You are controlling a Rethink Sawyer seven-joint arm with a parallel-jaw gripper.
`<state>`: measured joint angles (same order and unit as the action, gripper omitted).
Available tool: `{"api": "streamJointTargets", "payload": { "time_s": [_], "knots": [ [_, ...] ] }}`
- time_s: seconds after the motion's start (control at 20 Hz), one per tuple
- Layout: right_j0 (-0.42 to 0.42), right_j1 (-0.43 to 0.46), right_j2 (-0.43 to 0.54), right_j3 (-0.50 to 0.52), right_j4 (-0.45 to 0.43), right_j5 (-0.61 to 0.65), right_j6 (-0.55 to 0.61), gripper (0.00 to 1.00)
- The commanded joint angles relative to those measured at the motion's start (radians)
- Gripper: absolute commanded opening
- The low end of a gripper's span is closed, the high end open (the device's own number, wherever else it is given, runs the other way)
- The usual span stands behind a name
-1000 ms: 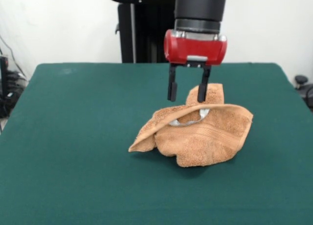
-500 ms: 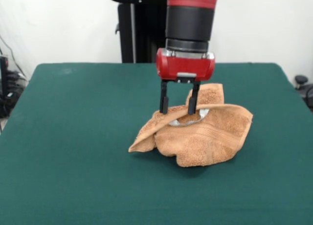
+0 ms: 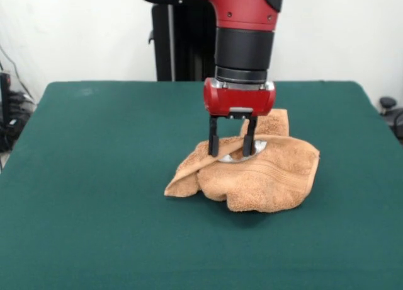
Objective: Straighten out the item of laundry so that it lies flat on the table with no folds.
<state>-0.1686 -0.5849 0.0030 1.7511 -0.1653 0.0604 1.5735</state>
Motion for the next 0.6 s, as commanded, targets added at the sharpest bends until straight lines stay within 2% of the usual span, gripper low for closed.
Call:
{"api": "streamJointTargets", "payload": {
  "time_s": [0.05, 0.45, 0.6],
  "knots": [
    [0.029, 0.008, 0.071, 0.081, -0.026, -0.005, 0.148, 1.0],
    [0.03, -0.005, 0.066, 0.089, -0.028, -0.006, 0.149, 1.0],
    [0.057, -0.009, 0.033, 0.079, -0.04, -0.023, 0.146, 1.0]
  ]
}}
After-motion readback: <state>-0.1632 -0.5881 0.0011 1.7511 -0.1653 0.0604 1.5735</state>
